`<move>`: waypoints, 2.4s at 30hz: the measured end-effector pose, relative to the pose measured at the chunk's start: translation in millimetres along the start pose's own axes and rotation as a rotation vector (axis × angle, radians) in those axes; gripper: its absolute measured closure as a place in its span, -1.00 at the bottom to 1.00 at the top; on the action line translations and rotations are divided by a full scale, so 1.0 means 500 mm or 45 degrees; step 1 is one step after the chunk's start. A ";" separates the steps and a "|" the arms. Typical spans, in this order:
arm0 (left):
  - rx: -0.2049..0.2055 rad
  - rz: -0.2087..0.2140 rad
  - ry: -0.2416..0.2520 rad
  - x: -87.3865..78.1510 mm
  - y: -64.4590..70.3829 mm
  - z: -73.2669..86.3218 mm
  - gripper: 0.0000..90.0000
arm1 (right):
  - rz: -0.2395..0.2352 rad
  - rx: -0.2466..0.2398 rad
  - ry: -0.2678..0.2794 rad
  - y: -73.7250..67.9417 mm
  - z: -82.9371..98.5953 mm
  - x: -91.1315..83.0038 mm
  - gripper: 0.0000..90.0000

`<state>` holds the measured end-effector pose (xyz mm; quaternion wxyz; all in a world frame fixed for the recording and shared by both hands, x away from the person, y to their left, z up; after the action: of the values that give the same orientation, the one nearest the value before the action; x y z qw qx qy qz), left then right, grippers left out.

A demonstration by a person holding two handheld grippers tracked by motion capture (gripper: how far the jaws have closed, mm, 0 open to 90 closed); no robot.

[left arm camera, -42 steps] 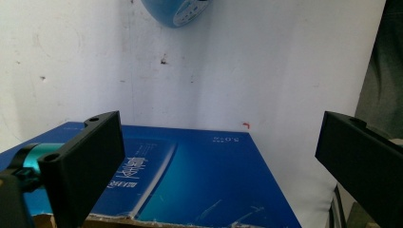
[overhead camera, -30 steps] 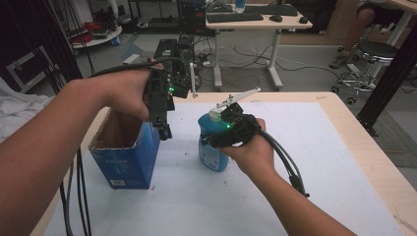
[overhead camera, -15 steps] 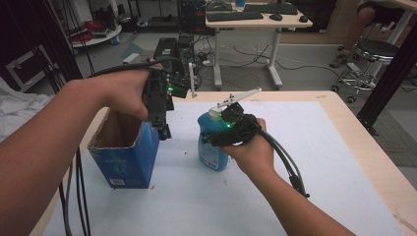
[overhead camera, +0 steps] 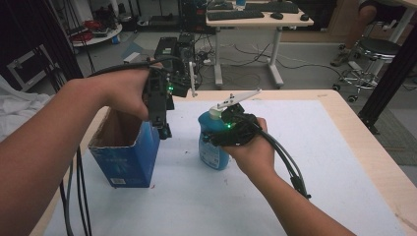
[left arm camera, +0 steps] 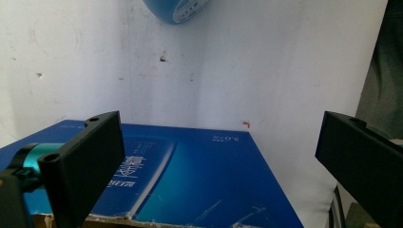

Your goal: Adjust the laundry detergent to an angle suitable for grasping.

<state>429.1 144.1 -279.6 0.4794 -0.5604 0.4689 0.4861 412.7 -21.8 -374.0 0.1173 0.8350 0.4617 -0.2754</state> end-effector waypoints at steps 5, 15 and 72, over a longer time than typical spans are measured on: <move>-0.004 0.002 0.001 0.001 0.000 0.002 -0.95 | -0.007 -0.006 -0.001 0.000 0.000 -0.001 0.02; -0.001 0.002 -0.001 0.004 -0.001 0.002 -0.95 | -0.023 0.000 0.019 0.006 -0.003 -0.021 0.02; 0.006 -0.004 -0.013 -0.003 0.012 -0.015 -0.95 | -0.695 -0.434 0.001 -0.055 0.054 -0.088 0.01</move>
<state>423.7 136.0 -278.3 0.4837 -0.5576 0.4668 0.4871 361.8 -50.2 -369.3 0.1771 0.6489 0.7081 -0.2151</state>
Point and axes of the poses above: each handheld gripper's, and its own axes: x roughly forward along the jaws, z roughly out of its underside, y roughly to its right, the point moved 3 cm from there along x, roughly forward along the jaws, and after that the axes turned 6 degrees about -z, right-handed, at the moved point
